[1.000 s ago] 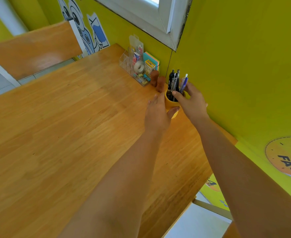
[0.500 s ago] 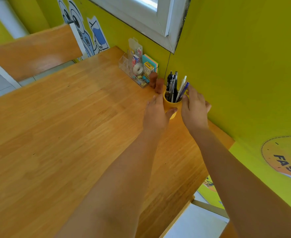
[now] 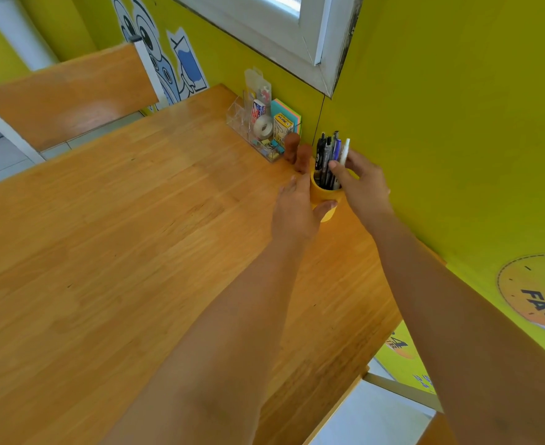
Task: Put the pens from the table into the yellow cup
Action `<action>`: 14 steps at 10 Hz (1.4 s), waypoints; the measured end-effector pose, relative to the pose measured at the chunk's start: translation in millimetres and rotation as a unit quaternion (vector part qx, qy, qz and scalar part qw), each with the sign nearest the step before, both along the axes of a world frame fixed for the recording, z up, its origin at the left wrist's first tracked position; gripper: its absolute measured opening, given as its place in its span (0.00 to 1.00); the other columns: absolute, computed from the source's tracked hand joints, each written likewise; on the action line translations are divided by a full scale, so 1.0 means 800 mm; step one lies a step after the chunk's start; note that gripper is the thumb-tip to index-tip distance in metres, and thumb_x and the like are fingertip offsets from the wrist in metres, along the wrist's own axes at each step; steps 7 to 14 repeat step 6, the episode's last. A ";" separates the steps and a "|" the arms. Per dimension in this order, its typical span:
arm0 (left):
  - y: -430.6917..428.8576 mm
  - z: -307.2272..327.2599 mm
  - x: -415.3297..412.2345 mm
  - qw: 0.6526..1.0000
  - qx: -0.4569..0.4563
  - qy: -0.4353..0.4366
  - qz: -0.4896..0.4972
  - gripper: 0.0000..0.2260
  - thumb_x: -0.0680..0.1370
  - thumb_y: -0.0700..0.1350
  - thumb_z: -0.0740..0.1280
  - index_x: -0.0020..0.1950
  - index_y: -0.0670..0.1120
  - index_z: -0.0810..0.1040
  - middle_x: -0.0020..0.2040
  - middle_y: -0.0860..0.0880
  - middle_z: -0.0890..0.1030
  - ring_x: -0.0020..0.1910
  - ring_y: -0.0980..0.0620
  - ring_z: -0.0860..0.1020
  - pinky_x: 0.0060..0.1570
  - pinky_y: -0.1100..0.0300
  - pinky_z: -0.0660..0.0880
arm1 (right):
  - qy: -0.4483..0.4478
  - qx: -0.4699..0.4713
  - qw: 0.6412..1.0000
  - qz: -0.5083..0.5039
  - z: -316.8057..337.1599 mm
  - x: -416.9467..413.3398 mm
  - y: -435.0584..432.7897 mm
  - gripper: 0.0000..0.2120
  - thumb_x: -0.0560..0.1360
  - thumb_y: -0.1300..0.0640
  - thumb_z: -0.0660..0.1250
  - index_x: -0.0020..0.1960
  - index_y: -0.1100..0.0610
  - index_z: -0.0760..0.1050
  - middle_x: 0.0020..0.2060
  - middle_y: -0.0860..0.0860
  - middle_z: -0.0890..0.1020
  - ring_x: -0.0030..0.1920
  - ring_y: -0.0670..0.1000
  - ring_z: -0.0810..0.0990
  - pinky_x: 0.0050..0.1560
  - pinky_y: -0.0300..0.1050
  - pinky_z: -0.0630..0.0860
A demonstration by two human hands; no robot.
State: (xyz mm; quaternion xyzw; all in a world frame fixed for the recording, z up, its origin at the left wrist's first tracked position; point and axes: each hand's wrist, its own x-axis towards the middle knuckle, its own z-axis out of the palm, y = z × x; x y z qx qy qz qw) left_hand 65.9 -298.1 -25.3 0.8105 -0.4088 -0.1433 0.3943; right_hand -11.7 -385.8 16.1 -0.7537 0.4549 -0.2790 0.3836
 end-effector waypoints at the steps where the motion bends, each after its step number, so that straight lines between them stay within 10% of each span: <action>1: 0.002 0.002 0.000 1.000 0.003 -0.003 -0.002 0.28 0.74 0.55 0.71 0.71 0.48 0.70 0.65 0.46 0.78 0.69 0.42 0.71 0.66 0.42 0.69 | -0.014 0.013 1.000 0.009 -0.009 0.001 -0.005 0.10 0.67 0.32 0.60 0.47 0.25 0.74 0.52 0.38 0.83 0.60 0.47 0.78 0.61 0.65 0.71; 6: 0.024 0.031 -0.003 0.993 0.100 -0.046 -0.030 0.38 0.79 0.57 0.65 0.80 0.42 0.52 0.80 0.42 0.58 0.81 0.44 0.50 0.78 0.48 0.50 | 0.139 -0.017 0.990 0.010 0.011 -0.035 0.019 0.29 0.79 0.41 0.59 0.77 0.48 0.58 0.74 0.48 0.69 0.75 0.53 0.63 0.70 0.60 0.53; 14: 0.024 0.031 -0.003 0.993 0.100 -0.046 -0.030 0.38 0.79 0.57 0.65 0.80 0.42 0.52 0.80 0.42 0.58 0.81 0.44 0.50 0.78 0.48 0.50 | 0.139 -0.017 0.990 0.010 0.011 -0.035 0.019 0.29 0.79 0.41 0.59 0.77 0.48 0.58 0.74 0.48 0.69 0.75 0.53 0.63 0.70 0.60 0.53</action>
